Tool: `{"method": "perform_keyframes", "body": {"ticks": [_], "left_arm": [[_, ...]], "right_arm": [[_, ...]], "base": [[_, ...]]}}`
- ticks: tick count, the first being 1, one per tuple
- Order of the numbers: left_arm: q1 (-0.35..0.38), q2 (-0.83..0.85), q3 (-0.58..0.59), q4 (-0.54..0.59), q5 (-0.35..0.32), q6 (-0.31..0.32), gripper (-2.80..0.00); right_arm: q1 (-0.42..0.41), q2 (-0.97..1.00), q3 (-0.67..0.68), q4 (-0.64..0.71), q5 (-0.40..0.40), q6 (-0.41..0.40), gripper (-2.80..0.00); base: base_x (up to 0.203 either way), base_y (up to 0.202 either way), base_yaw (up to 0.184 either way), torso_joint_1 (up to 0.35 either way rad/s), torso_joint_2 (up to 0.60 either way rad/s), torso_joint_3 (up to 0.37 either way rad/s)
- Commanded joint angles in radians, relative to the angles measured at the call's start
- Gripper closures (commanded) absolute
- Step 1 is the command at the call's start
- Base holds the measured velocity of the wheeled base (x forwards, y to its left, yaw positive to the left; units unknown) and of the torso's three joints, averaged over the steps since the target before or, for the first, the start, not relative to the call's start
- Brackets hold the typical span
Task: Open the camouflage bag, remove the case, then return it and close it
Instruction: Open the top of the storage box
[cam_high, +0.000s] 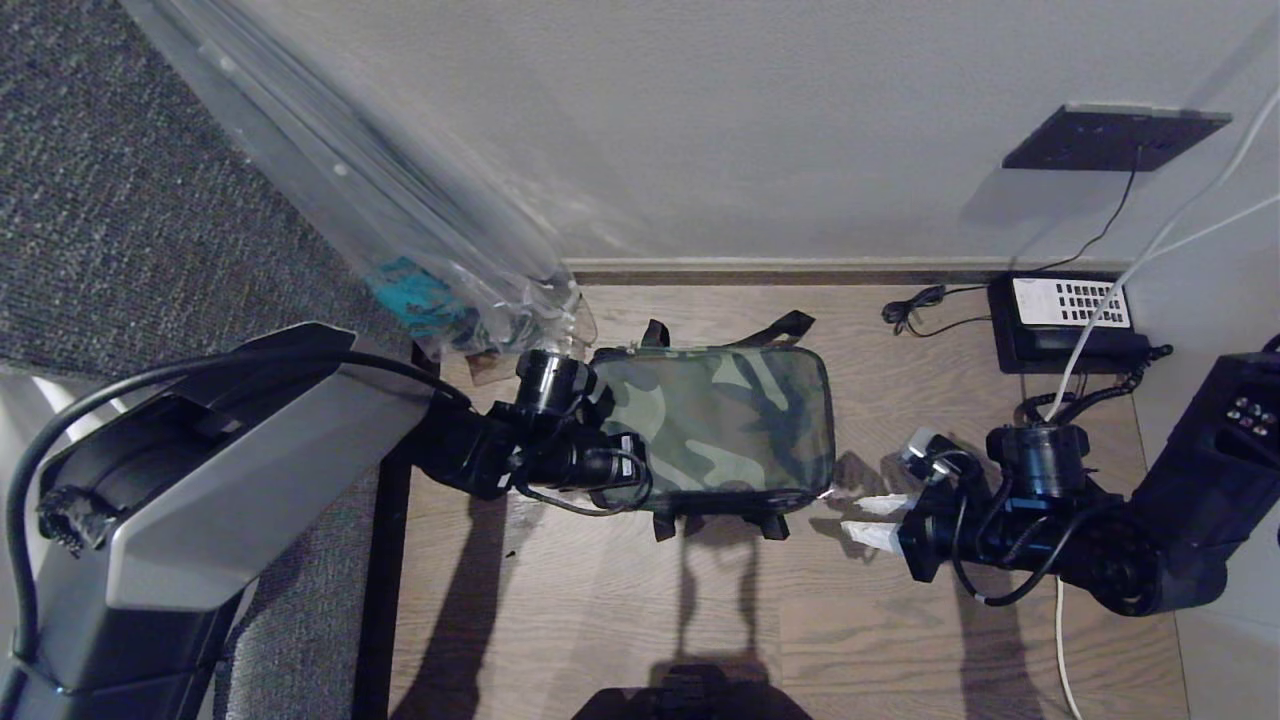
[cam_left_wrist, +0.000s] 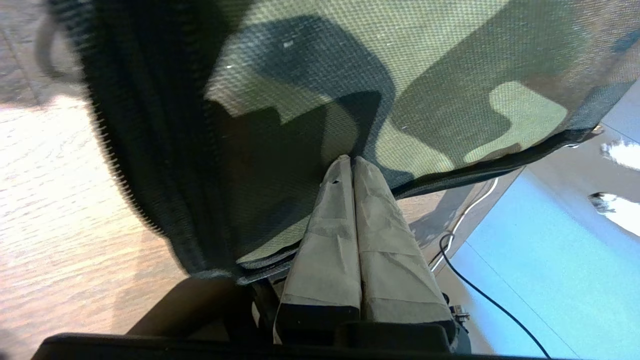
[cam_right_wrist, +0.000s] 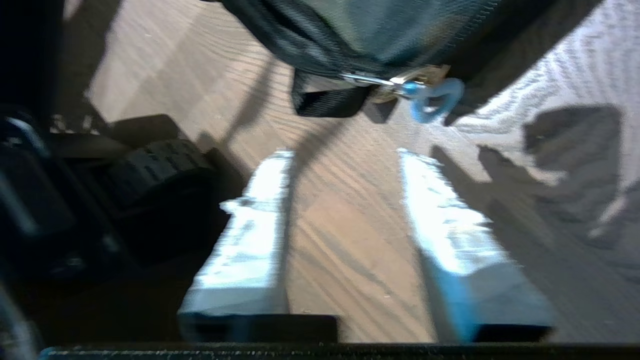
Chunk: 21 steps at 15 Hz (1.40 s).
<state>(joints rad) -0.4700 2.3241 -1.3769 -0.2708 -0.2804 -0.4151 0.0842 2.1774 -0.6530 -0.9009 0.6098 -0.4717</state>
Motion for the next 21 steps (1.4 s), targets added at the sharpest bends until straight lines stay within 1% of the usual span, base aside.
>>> {"method": "perform_keyframes", "body": {"ticks": [1,4,10,12,13,14,16,21], "left_arm": [[0.001,0.004,-0.004,-0.001,-0.002,-0.004,0.00],[0.002,-0.003,-0.005,-0.002,0.000,-0.019,0.00],[0.002,-0.009,-0.007,-0.002,-0.002,-0.022,0.00],[0.002,-0.017,-0.007,-0.002,-0.002,-0.027,0.00],[0.002,-0.017,-0.007,-0.002,-0.002,-0.027,0.00],[0.002,-0.020,-0.007,-0.002,0.000,-0.048,0.00],[0.002,-0.018,-0.012,-0.002,0.000,-0.048,0.00],[0.002,-0.011,-0.037,-0.002,-0.002,-0.050,0.00]], "right_arm": [[-0.003,0.016,-0.011,-0.004,0.002,-0.008,-2.80],[-0.006,0.045,-0.025,-0.018,-0.013,-0.036,-2.80],[-0.003,0.101,-0.082,-0.027,-0.003,-0.031,-2.80],[-0.003,0.124,-0.131,-0.026,-0.001,-0.029,-2.80],[-0.003,0.125,-0.132,-0.026,-0.001,-0.028,-2.80],[-0.001,0.133,-0.150,-0.021,-0.001,-0.028,-2.80],[0.006,0.158,-0.212,-0.011,0.000,-0.026,-2.80],[0.014,0.181,-0.220,-0.010,0.025,-0.024,-2.80]], "base": [[0.000,0.000,0.000,0.000,0.00,0.000],[0.000,0.000,0.000,0.000,0.00,0.000],[0.000,0.000,0.000,0.000,0.00,0.000],[0.000,0.000,0.000,0.000,0.00,0.000],[0.000,0.000,0.000,0.000,0.00,0.000],[0.000,0.000,0.000,0.000,0.00,0.000],[0.000,0.000,0.000,0.000,0.00,0.000],[0.000,0.000,0.000,0.000,0.00,0.000]]}}
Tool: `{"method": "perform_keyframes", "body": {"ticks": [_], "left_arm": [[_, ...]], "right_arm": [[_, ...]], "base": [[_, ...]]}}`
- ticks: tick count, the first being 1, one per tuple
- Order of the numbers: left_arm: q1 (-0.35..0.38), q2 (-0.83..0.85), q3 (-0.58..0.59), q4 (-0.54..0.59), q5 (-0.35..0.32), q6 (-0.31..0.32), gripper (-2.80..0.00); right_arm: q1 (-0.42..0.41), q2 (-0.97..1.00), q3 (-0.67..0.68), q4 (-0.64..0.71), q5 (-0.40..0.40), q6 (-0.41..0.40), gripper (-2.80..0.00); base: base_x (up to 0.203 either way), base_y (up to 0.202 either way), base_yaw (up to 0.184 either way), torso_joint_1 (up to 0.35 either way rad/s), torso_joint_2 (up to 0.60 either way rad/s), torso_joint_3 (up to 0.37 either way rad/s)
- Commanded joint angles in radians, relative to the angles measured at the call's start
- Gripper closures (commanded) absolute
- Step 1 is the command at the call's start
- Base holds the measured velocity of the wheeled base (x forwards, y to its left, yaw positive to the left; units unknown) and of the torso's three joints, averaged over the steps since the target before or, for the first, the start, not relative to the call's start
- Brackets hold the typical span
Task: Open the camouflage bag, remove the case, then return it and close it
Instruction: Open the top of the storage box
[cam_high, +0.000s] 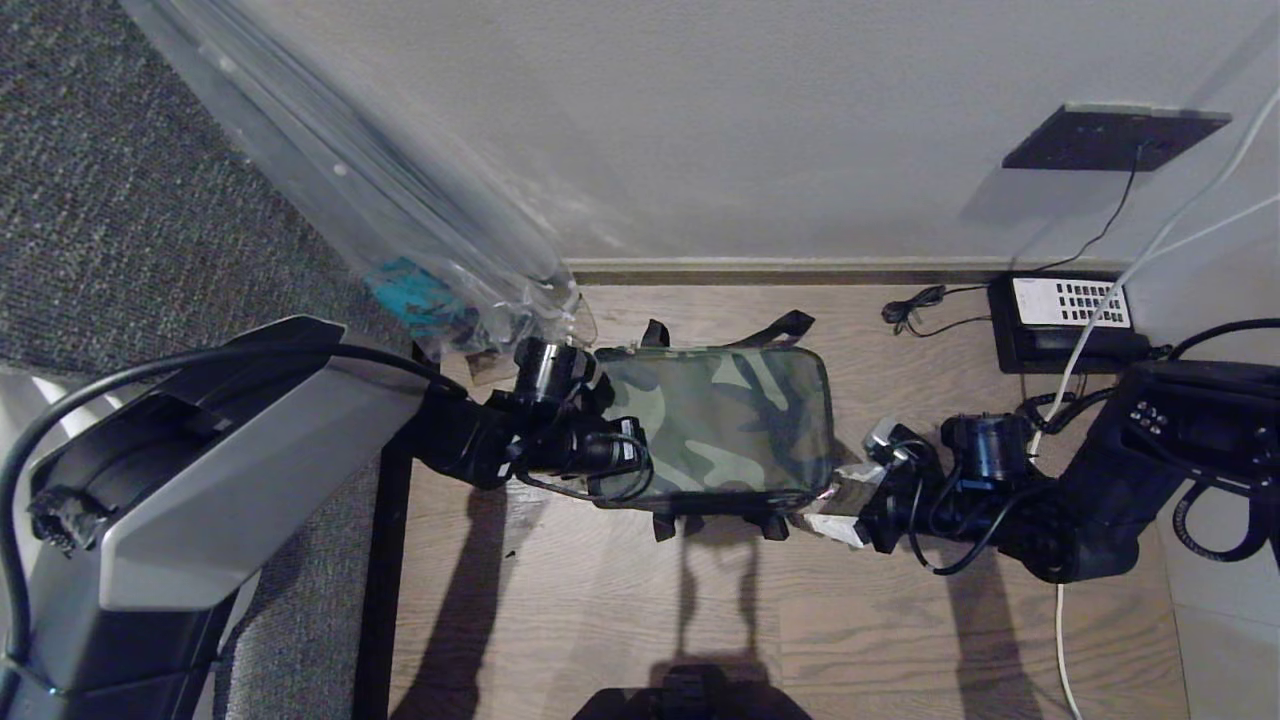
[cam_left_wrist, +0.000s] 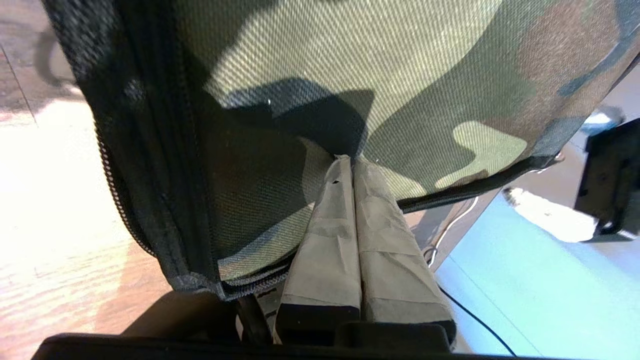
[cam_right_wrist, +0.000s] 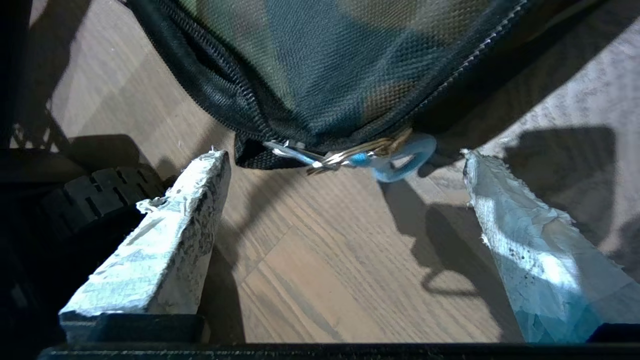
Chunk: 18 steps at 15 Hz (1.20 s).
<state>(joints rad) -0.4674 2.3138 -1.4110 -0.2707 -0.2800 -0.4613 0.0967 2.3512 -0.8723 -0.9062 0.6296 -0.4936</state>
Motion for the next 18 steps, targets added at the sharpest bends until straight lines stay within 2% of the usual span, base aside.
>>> {"method": "perform_keyframes", "body": {"ticks": [1,6,7,15,18], "left_arm": [[0.000,-0.002,-0.003,-0.002,-0.002,-0.004,0.00],[0.000,-0.002,-0.011,-0.002,-0.002,-0.014,0.00],[0.000,-0.002,-0.012,-0.002,-0.002,-0.014,0.00],[-0.002,-0.001,-0.016,-0.002,-0.001,-0.013,0.00],[-0.002,0.001,-0.016,-0.002,-0.001,-0.013,0.00]], "right_arm": [[0.001,0.017,-0.010,-0.011,0.007,-0.002,-2.80],[0.000,0.055,-0.077,-0.008,0.026,-0.002,-2.80],[0.001,0.057,-0.077,-0.012,0.037,0.001,0.00],[0.000,0.038,-0.062,-0.008,0.039,0.004,0.00],[-0.005,0.003,-0.054,0.034,0.042,0.006,0.00]], "base": [[0.000,0.000,0.000,0.000,0.00,0.000],[0.000,0.000,0.000,0.000,0.00,0.000],[0.000,0.000,0.000,0.000,0.00,0.000],[0.000,0.000,0.000,0.000,0.00,0.000],[0.000,0.000,0.000,0.000,0.00,0.000]]}}
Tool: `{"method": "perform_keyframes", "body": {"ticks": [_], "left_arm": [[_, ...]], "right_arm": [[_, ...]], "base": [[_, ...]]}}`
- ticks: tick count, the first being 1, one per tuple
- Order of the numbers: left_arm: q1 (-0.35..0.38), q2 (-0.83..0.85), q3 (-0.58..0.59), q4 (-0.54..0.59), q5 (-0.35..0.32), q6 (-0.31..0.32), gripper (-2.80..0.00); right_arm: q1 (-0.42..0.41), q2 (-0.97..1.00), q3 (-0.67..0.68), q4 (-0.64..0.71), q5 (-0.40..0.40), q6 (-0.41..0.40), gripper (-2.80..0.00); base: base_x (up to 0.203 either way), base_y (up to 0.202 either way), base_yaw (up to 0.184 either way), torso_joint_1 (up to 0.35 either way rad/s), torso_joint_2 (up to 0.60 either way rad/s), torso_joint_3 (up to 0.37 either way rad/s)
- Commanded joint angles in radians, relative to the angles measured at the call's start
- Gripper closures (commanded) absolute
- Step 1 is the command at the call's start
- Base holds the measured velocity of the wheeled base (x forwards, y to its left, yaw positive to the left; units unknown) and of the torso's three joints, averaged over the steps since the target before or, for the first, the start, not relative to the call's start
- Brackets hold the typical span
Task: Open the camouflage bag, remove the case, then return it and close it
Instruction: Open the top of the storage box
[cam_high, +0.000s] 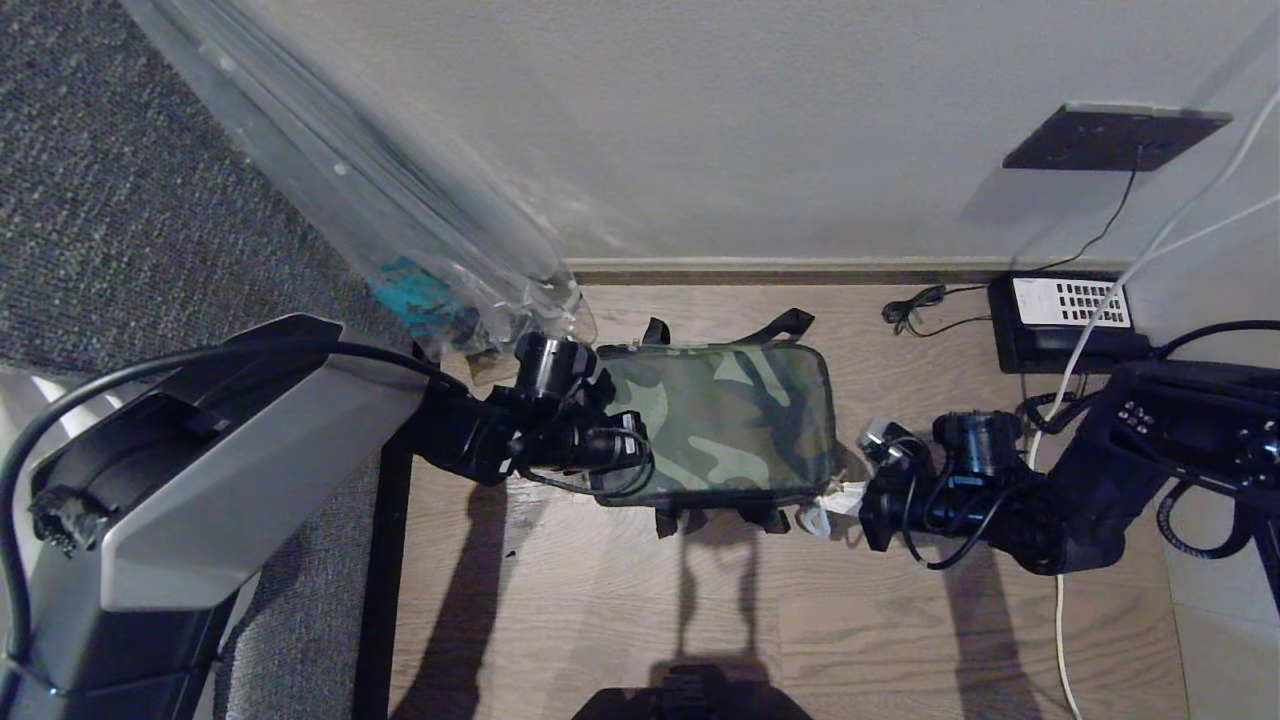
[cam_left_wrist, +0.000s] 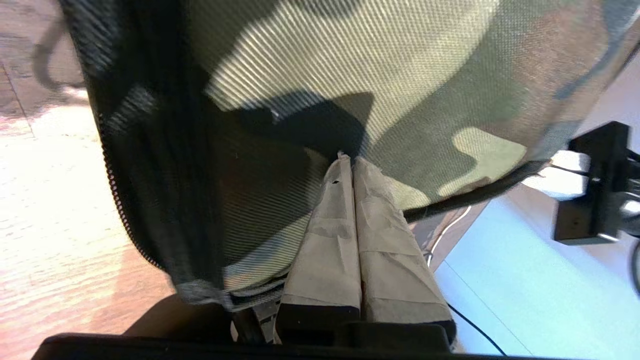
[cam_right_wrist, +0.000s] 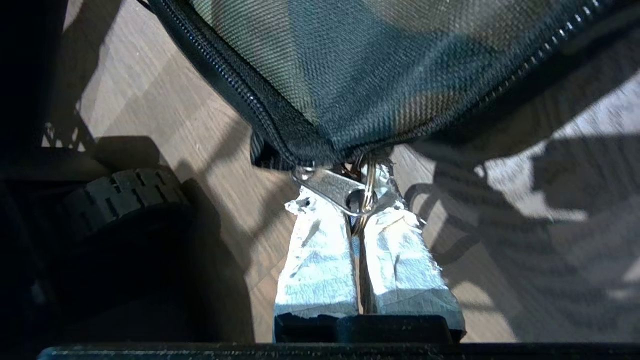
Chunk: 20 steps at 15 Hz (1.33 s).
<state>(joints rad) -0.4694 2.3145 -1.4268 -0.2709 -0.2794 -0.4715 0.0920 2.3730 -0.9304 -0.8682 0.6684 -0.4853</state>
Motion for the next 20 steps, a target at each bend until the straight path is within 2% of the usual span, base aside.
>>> {"method": "perform_keyframes", "body": {"ticks": [1,4,10,17,20], "left_arm": [[0.000,0.000,0.000,-0.002,-0.001,-0.003,0.00],[0.000,0.013,0.002,-0.002,0.000,0.004,0.00],[0.001,0.062,-0.010,-0.002,0.016,0.011,0.00],[0.005,0.123,-0.072,-0.001,0.016,0.013,0.00],[0.006,0.124,-0.066,0.001,0.016,0.013,0.00]], "right_arm": [[-0.002,-0.028,0.007,0.012,0.009,-0.002,0.00],[-0.009,-0.069,0.010,0.081,0.028,-0.004,0.00],[-0.020,-0.103,0.007,0.136,0.028,-0.002,0.00],[-0.035,-0.139,-0.005,0.209,0.030,-0.002,0.00],[-0.056,-0.162,-0.051,0.326,0.033,-0.004,0.00]], "base": [[0.000,0.000,0.000,0.000,0.00,0.000],[0.000,0.000,0.000,0.000,0.00,0.000],[0.000,0.000,0.000,0.000,0.00,0.000],[0.000,0.000,0.000,0.000,0.00,0.000],[0.000,0.000,0.000,0.000,0.00,0.000]]}}
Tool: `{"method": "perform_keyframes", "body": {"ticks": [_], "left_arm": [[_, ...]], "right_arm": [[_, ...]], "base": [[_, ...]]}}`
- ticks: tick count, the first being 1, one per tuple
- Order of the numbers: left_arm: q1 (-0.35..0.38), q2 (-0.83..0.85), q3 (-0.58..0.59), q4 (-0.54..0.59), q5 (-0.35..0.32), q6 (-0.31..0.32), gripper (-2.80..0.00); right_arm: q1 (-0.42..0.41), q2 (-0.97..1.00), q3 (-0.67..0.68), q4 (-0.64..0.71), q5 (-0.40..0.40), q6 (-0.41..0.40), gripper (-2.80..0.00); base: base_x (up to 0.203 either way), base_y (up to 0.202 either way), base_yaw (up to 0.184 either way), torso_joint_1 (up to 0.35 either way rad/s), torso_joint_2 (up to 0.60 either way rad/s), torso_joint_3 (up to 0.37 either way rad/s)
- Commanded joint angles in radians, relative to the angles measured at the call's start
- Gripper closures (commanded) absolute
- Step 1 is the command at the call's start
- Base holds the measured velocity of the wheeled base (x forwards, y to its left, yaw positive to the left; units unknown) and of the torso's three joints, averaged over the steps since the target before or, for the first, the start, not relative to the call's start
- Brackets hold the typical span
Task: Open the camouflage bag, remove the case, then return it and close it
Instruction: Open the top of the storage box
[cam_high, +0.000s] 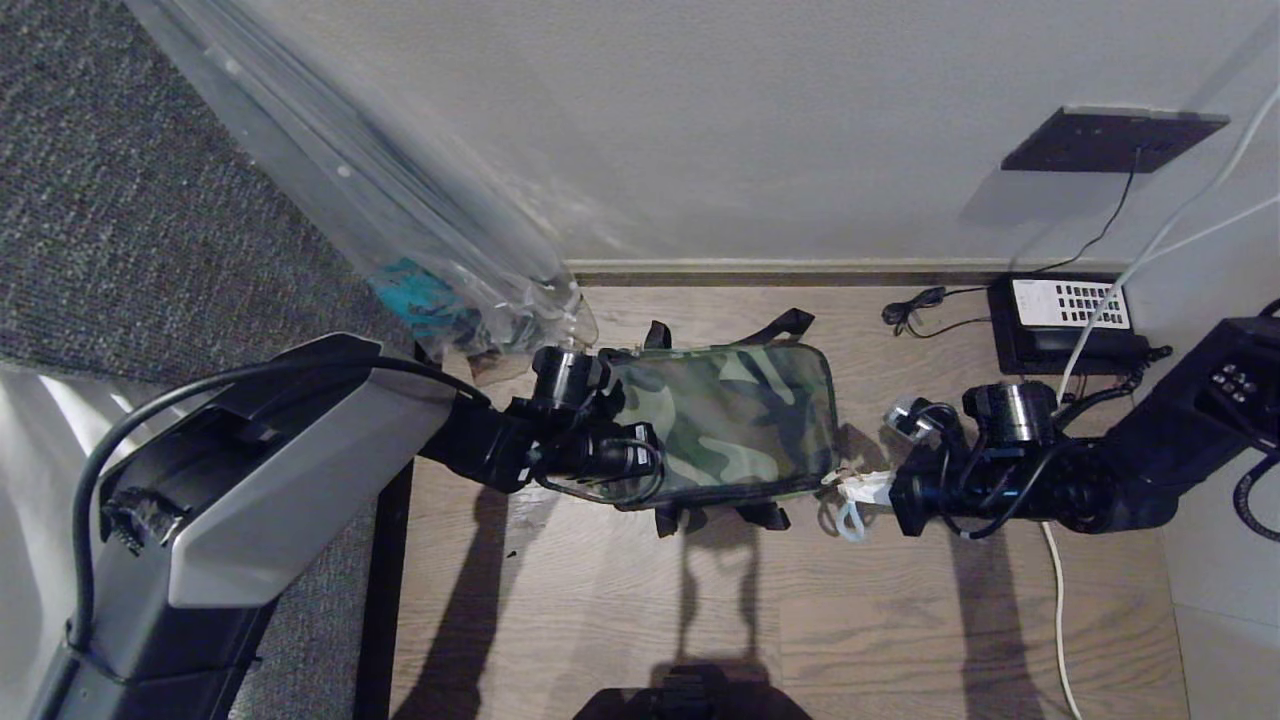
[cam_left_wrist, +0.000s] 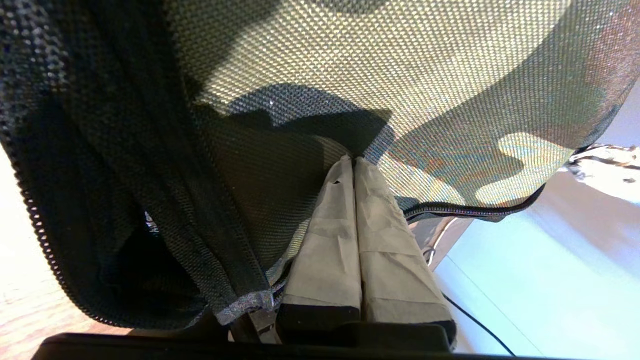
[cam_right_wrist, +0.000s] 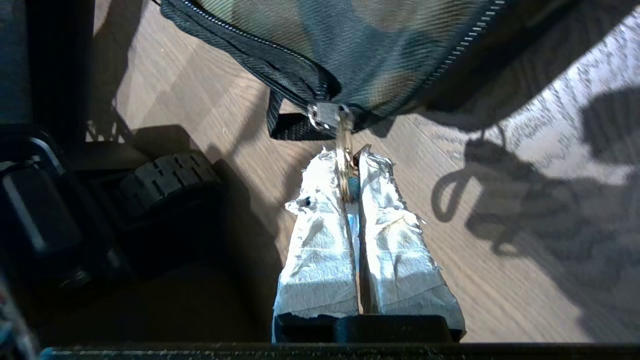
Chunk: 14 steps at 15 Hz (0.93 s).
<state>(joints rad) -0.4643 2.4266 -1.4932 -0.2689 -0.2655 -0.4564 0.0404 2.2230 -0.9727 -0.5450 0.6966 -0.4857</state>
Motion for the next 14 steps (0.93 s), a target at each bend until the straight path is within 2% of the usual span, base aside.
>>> {"method": "perform_keyframes", "body": {"ticks": [1,8,14], "left_arm": [[0.001,0.008,0.004,0.002,0.001,-0.003,0.00],[0.013,0.003,0.005,0.007,0.000,-0.004,0.00],[0.022,-0.008,0.009,0.010,0.000,-0.004,0.00]], "right_arm": [[-0.005,-0.010,-0.027,0.014,0.004,-0.004,0.00],[-0.024,-0.014,-0.086,0.099,-0.005,-0.005,0.00],[-0.053,-0.069,-0.082,0.233,-0.008,-0.017,0.00]], "base": [[0.000,0.000,0.000,0.000,0.00,0.000],[0.000,0.000,0.000,0.000,0.00,0.000],[0.000,0.000,0.000,0.000,0.00,0.000]]}}
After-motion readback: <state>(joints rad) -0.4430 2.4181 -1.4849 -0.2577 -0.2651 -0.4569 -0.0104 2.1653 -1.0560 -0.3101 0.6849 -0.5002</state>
